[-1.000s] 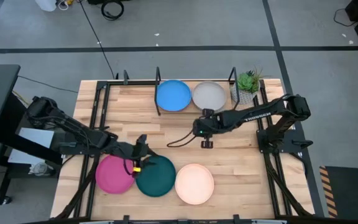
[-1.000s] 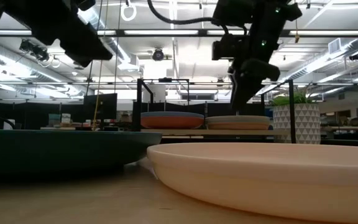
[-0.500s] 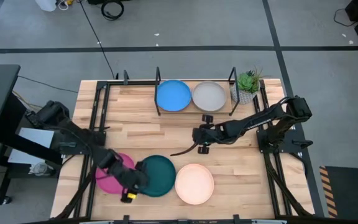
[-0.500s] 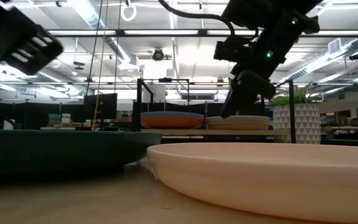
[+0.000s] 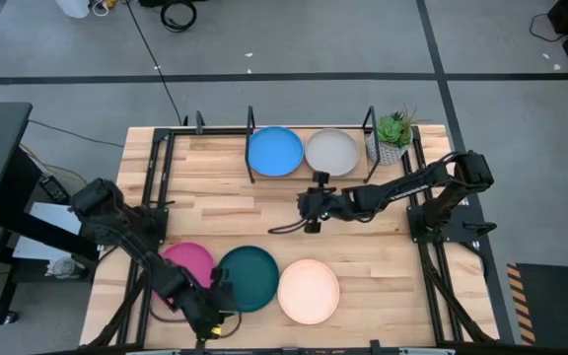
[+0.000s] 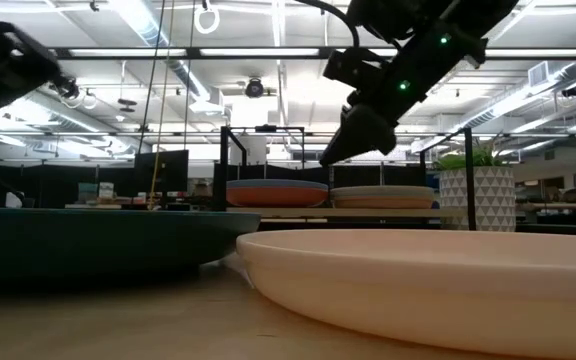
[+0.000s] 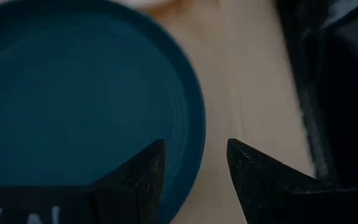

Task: Place and stack plates onto a shelf
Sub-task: Stack the green plate on top of the blue plate on the shelf

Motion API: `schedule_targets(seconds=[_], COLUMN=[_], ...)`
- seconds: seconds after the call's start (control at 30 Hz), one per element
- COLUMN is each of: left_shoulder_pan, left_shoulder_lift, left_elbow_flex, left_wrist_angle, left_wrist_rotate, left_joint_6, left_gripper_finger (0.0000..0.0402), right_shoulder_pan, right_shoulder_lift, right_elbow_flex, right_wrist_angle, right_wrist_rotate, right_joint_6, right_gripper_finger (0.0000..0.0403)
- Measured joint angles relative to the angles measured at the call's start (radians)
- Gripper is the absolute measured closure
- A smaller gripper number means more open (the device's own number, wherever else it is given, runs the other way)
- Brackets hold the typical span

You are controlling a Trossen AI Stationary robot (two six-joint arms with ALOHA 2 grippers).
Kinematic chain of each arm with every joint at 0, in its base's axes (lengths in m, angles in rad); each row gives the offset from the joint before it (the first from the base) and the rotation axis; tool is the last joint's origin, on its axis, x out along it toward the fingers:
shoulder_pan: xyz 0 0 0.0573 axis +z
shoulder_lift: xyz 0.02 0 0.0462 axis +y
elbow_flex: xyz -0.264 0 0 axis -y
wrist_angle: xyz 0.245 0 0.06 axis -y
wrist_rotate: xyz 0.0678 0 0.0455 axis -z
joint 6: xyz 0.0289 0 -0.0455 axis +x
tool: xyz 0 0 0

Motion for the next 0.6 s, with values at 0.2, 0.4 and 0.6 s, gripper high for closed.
schedule_targets(seconds=[0.2,0.4,0.6], left_shoulder_pan=[-0.023,-0.029,-0.03], left_shoulder_lift=[0.108,0.172,0.206], left_elbow_flex=[0.116,0.155,0.155], left_wrist_angle=[-0.115,-0.197,-0.207], left_wrist_rotate=[-0.012,-0.03,-0.033], left_joint_6=[-0.022,-0.028,-0.021], left_gripper_finger=[0.0221,0.0221,0.0238], right_shoulder_pan=[-0.04,-0.062,-0.068], right_shoulder_lift=[0.0,0.001,0.001], right_elbow_flex=[0.0,0.0,0.0], right_wrist_angle=[0.067,0.089,0.096], right_wrist_rotate=[-0.056,-0.109,-0.112], right_joint_6=[-0.038,-0.056,-0.075], right_gripper_finger=[0.0335,0.0335,0.0335])
